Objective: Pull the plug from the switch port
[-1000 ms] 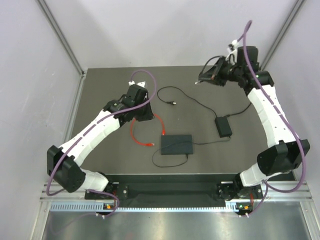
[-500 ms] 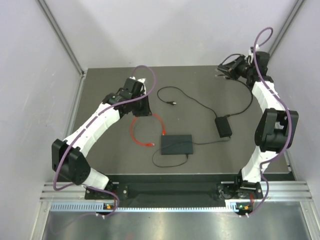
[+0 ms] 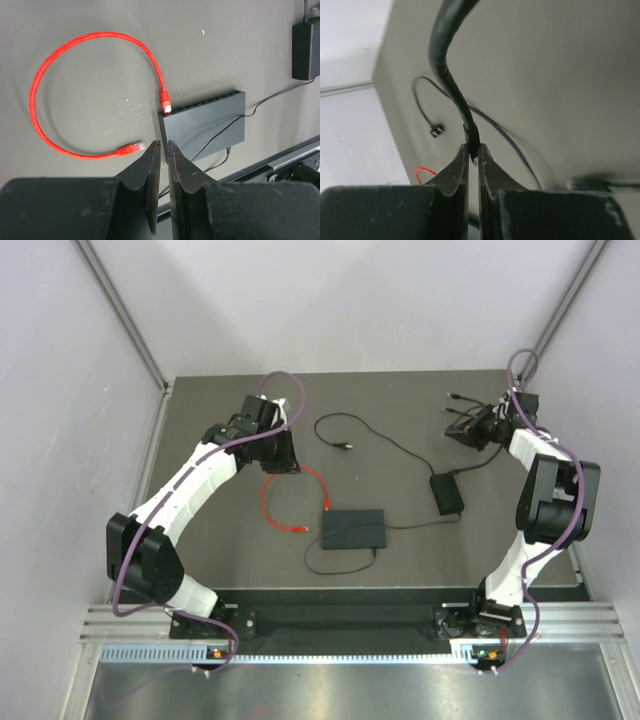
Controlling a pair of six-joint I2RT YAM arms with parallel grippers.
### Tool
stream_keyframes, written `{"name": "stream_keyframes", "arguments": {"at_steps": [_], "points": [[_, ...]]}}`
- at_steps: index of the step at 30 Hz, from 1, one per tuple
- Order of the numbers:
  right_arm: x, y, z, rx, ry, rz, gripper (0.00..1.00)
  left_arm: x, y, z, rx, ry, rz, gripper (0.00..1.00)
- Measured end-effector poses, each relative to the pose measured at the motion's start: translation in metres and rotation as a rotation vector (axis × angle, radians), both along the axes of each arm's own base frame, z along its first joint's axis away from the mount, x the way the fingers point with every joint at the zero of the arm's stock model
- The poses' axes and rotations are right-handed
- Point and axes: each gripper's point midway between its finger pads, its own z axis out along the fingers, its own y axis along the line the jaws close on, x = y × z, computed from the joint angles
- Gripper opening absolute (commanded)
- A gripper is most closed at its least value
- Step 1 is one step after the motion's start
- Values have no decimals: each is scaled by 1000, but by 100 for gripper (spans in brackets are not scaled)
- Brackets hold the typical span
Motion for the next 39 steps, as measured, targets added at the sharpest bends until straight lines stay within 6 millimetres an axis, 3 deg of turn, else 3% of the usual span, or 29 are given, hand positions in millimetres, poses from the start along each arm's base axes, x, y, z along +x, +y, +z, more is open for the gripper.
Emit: {"name": "stream_keyframes", "arguments": {"at_steps": [11, 15, 19, 23, 28, 30, 33, 36, 39], "points": [[-43, -19, -56, -82, 241, 6, 10, 0, -1, -4, -19, 31, 8, 17], [-44, -23, -81, -83, 324, 15, 20, 0, -3, -4, -35, 42, 17, 17], [-41, -28, -86, -105, 362, 26, 25, -2, -5, -4, -48, 56, 23, 17], [-38, -37, -80, -166, 361, 32, 39, -3, -6, -4, -59, 66, 34, 17], [-45, -44, -76, -225, 385, 39, 43, -4, -7, -4, -72, 82, 45, 17], [-52, -43, -67, -256, 388, 48, 44, -5, -8, -4, -76, 86, 48, 17], [-58, -39, -37, -331, 336, 67, 45, -6, -9, -5, -84, 98, 54, 17], [-61, -10, 0, -396, 236, 135, 45, -5, -12, -11, -92, 128, 58, 17], [-69, 45, 25, -432, 144, 271, 44, -4, -15, -22, -104, 184, 66, 18]]}}
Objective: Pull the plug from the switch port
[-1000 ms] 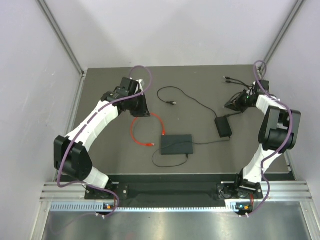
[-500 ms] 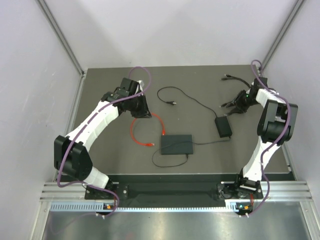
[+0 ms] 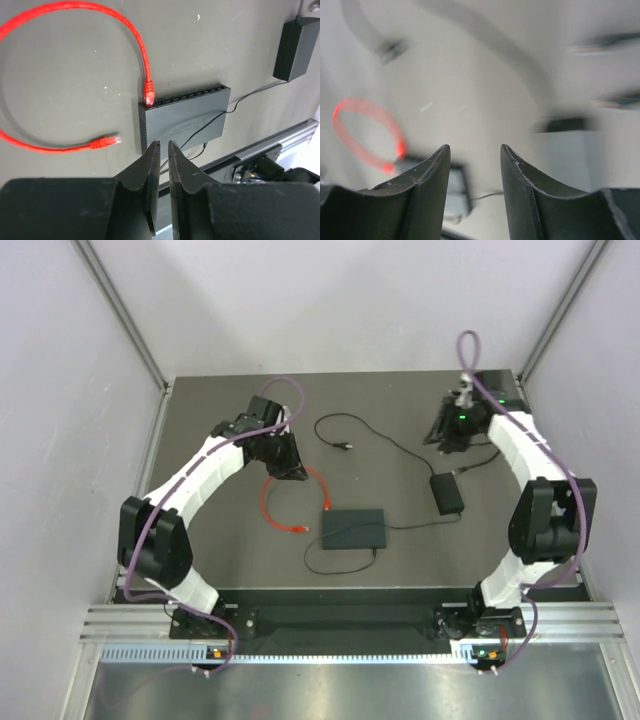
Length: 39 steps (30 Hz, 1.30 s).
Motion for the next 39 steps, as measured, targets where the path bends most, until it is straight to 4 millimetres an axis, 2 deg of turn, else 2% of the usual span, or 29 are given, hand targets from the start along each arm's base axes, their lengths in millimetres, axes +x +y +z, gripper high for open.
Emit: {"name": "stream_keyframes", "arguments": {"at_steps": [1, 5, 9, 12, 15, 16, 21, 25, 33, 39], "points": [[-5, 28, 6, 10, -18, 77, 43, 1, -1, -5, -6, 24, -1, 18], [-38, 107, 12, 109, -11, 317, 38, 5, -4, -24, -26, 100, -4, 24], [-78, 143, -4, 168, 64, 443, 35, 7, -4, -38, -64, 164, -18, 30], [-101, 156, -15, 188, 118, 500, 35, 15, -3, -45, -77, 187, -21, 32], [-117, 168, -20, 195, 141, 556, 35, 28, -5, -50, -89, 191, -30, 49], [-122, 173, -21, 196, 147, 578, 34, 31, -6, -51, -94, 191, -34, 50], [-142, 193, -22, 205, 157, 669, 34, 34, -11, -61, -115, 220, -46, 47], [-150, 201, -27, 204, 173, 705, 34, 37, -20, -67, -166, 222, -86, 42], [-154, 201, -39, 209, 204, 718, 34, 42, -34, -83, -248, 193, -154, 36], [-158, 200, -53, 209, 242, 722, 34, 34, -32, -100, -243, 218, -165, 33]]}}
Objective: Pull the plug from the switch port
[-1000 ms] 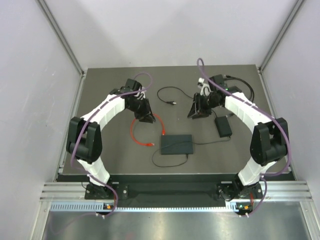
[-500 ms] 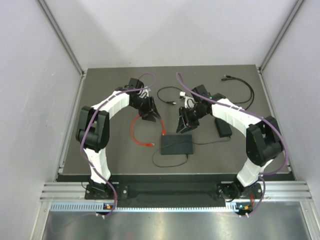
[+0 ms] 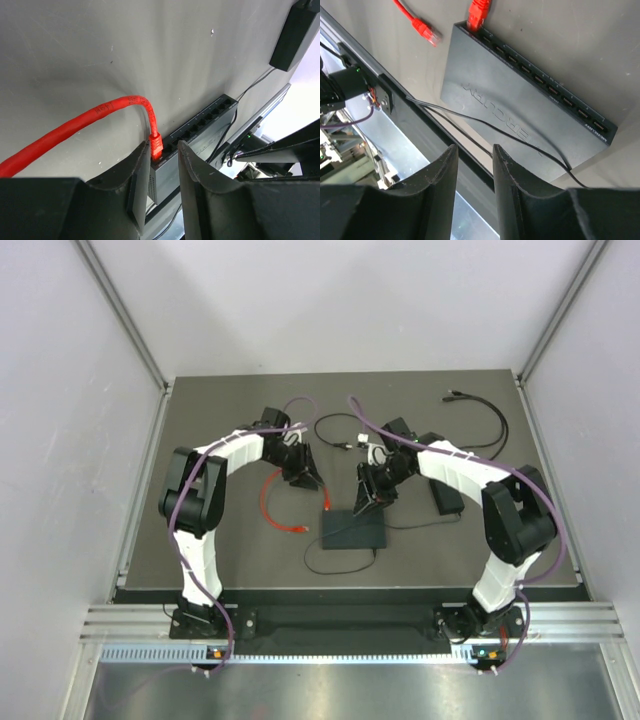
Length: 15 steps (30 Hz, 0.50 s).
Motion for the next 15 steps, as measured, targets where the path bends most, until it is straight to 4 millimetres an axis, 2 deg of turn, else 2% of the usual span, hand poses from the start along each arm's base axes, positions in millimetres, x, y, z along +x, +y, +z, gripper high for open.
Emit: {"name": "stream_keyframes", "arguments": {"at_steps": [4, 9, 15], "points": [[-5, -2, -6, -4, 16, 2, 34, -5, 1, -7, -2, -3, -12, 33], [-11, -5, -14, -11, 35, 3, 33, -25, 4, -23, 2, 51, -22, 32], [-12, -4, -19, -13, 53, 5, 33, -29, -8, -23, -58, 32, -47, 31]]}}
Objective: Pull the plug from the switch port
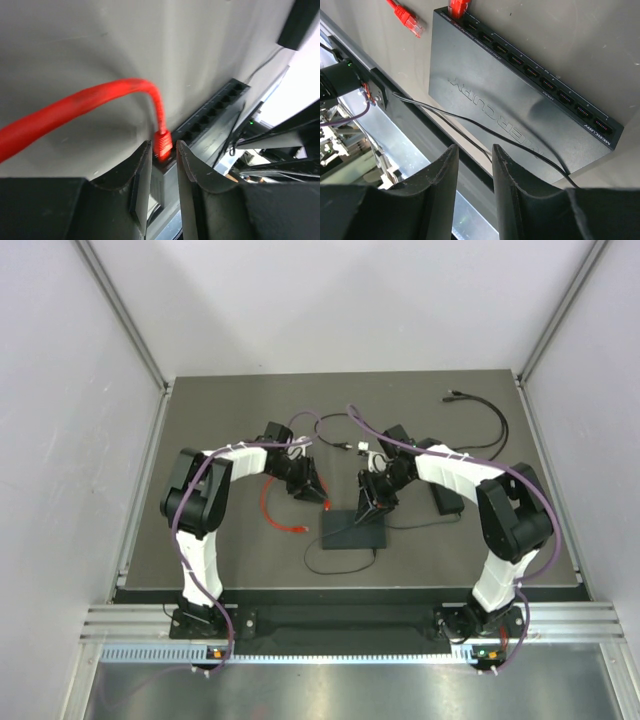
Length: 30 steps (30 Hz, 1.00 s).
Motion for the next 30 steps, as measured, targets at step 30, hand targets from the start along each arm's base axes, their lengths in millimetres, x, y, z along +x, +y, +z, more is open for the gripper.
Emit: {"name": "stream_keyframes", "arguments": {"at_steps": [30], "points": [[-4, 1, -12, 1, 12, 8, 31, -18, -9, -8, -18, -1, -60, 33]]}}
